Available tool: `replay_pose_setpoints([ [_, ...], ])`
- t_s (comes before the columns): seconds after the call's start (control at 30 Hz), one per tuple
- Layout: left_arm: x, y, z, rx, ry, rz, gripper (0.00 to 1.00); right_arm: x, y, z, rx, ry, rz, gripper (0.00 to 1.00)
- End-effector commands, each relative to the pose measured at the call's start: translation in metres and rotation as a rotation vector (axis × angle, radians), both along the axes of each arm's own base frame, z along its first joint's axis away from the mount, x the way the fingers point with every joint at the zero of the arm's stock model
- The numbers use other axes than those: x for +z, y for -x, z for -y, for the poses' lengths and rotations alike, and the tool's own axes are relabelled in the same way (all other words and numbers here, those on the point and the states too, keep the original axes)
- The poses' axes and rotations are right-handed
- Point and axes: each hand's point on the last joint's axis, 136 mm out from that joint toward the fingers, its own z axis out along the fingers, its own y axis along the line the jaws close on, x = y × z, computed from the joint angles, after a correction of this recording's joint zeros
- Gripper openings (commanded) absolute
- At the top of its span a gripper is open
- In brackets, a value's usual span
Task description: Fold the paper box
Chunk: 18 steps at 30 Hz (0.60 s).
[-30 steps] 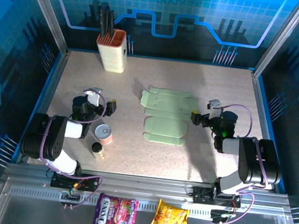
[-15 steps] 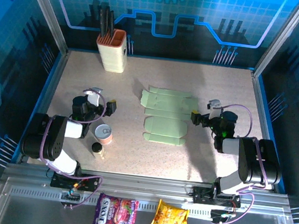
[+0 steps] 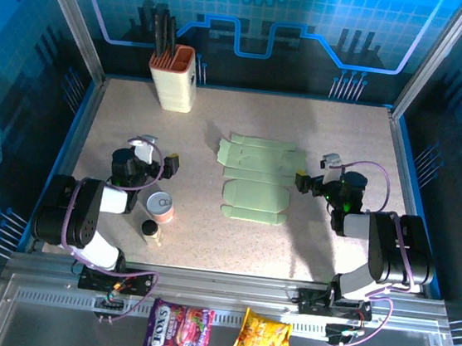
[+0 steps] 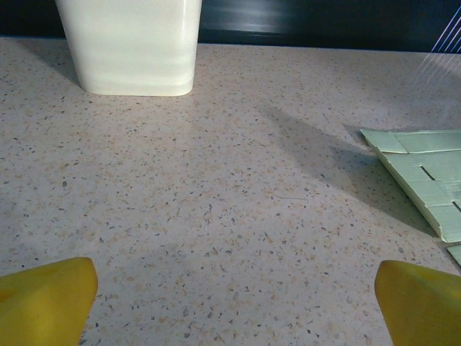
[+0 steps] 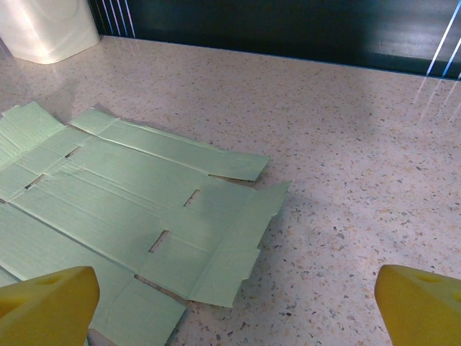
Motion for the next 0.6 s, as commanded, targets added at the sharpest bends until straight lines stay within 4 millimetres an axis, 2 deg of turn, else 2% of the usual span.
replay_pose_setpoints([
  [0.0,0.003,-0.001,-0.005,0.019,0.0,0.02,1.0,0.005,0.0,0.001,0.012,0.009,0.035,0.99],
  [0.13,0.007,-0.001,-0.004,0.019,-0.001,0.02,1.0,0.01,-0.002,0.003,0.001,0.009,0.03,0.99],
  [0.27,0.02,-0.002,-0.01,0.056,-0.004,0.007,1.0,0.014,-0.002,0.007,-0.027,0.01,0.026,0.99],
  [0.57,0.045,-0.006,-0.006,0.116,-0.047,-0.082,1.0,0.04,-0.001,0.011,-0.067,0.027,-0.002,1.0],
])
